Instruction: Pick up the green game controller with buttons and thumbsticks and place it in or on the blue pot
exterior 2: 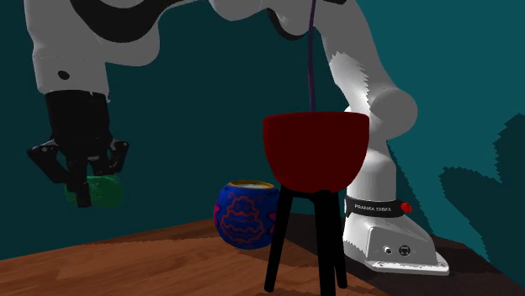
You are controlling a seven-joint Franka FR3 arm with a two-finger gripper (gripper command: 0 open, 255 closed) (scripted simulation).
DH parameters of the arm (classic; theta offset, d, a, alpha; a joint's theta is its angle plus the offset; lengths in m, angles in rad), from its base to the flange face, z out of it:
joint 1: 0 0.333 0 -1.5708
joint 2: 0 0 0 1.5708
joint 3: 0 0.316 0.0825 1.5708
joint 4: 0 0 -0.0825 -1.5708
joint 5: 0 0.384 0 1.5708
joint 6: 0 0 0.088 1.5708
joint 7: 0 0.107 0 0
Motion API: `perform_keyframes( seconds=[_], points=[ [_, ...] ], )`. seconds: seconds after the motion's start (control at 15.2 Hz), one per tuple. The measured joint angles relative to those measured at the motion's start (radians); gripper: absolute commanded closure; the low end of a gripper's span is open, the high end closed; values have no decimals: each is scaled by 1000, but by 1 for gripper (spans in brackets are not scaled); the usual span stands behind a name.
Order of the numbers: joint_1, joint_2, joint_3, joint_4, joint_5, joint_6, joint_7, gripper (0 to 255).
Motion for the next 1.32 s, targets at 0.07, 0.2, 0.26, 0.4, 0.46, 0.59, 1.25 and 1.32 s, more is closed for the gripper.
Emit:
perform_keyframes(
  seconds=[0.07, 0.2, 0.26, 0.4, 0.46, 0.59, 1.25, 1.32],
  points=[
    [-1, -6, 1, 5, 3, -11, -2, 255],
    [-4, -23, 4, 11, 11, -33, -6, 255],
    [-5, -32, 5, 15, 15, -44, -8, 255],
    [-5, -40, 7, 31, 19, -68, -10, 255],
    [-6, -47, 8, 36, 22, -79, -12, 255],
    [-8, -55, 9, 52, 26, -103, -15, 255],
    [-58, -236, 1, -91, 99, -127, -98, 255],
    [-67, -284, -5, -145, 117, -116, -121, 255]
  ],
)
